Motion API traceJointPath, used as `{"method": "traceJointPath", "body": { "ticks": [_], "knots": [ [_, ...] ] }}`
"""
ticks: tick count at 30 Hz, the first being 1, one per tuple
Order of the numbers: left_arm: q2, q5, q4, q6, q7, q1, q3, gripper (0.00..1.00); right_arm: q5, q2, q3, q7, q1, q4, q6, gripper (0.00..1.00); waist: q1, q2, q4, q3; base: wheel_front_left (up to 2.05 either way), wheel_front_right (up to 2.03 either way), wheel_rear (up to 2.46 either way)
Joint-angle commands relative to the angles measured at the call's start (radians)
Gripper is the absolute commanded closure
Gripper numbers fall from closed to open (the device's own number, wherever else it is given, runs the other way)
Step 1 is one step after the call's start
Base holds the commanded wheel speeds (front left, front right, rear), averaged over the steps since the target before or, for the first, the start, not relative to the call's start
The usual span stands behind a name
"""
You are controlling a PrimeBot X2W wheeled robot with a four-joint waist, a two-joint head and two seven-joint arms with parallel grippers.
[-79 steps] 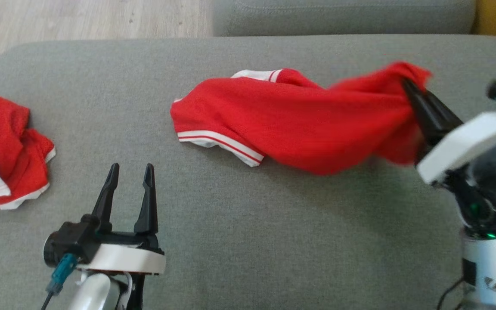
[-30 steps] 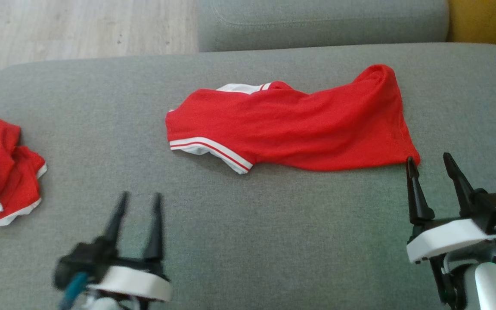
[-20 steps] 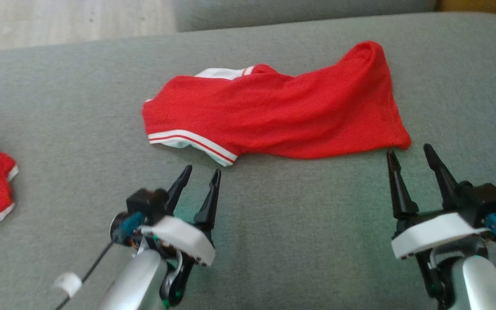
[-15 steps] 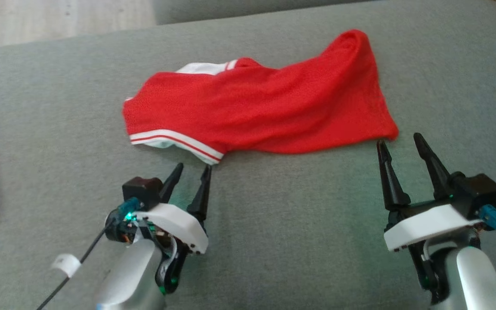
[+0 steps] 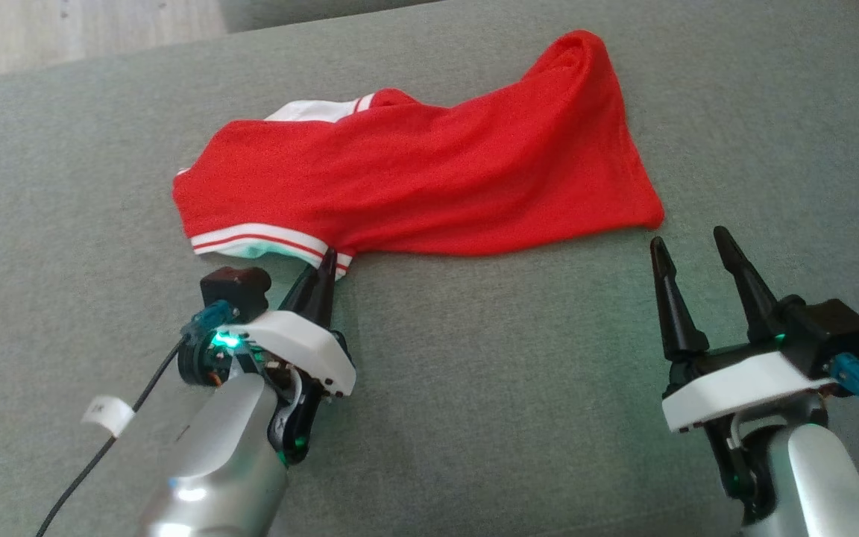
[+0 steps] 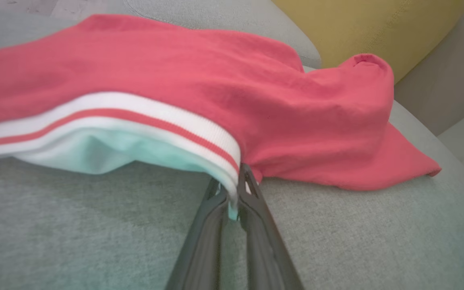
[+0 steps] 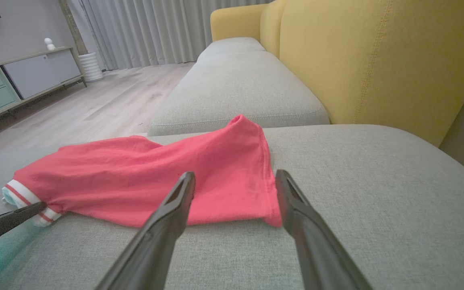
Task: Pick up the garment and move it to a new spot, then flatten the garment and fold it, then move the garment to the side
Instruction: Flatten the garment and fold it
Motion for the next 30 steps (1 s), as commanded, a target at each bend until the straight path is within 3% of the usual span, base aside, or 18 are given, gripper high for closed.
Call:
{"method": "traceJointPath", "body": {
  "ticks": [1, 5, 9, 18, 21, 25, 30],
  "knots": [
    [0.008, 0.001, -0.023, 0.007, -0.020, -0.028, 0.032, 1.00, 0.000, -0.004, 0.017, -0.006, -0.035, -0.035, 0.008, 0.00, 0.0000, -0.0001, 0.017, -0.009, 0.00, 0.00, 0.00],
    [0.015, 0.008, -0.100, 0.018, -0.033, 0.018, 0.020, 1.00, -0.008, -0.004, -0.003, 0.001, -0.019, -0.043, 0.008, 0.00, 0.0000, -0.0001, 0.070, -0.032, 0.00, 0.00, 0.00],
    [0.048, 0.024, -0.296, 0.050, 0.018, 0.102, -0.007, 1.00, -0.014, -0.004, -0.034, 0.010, 0.005, -0.055, 0.008, 0.00, 0.0000, -0.0001, 0.139, -0.062, 0.00, 0.00, 0.00],
    [0.197, 0.100, -0.928, 0.254, 0.298, 0.326, -0.051, 1.00, -0.013, -0.004, -0.075, 0.024, 0.024, -0.079, 0.008, 0.00, 0.0000, -0.0001, 0.228, -0.096, 0.00, 0.00, 0.00],
    [0.214, 0.097, -1.019, 0.287, 0.360, 0.357, -0.055, 1.00, -0.010, -0.004, -0.073, 0.024, 0.023, -0.081, 0.008, 0.00, 0.0000, -0.0001, 0.228, -0.094, 0.00, 0.00, 0.00],
    [0.233, 0.084, -1.009, 0.312, 0.412, 0.360, -0.037, 1.00, -0.003, -0.004, -0.065, 0.023, 0.014, -0.084, 0.008, 0.00, 0.0000, -0.0001, 0.210, -0.072, 0.00, 0.00, 0.00],
    [0.243, 0.128, -0.767, 0.294, 0.337, 0.251, -0.001, 1.00, -0.001, -0.004, -0.047, 0.024, -0.011, -0.086, 0.008, 0.00, 0.0000, -0.0001, 0.163, -0.026, 0.00, 0.00, 0.00]
  ]
}}
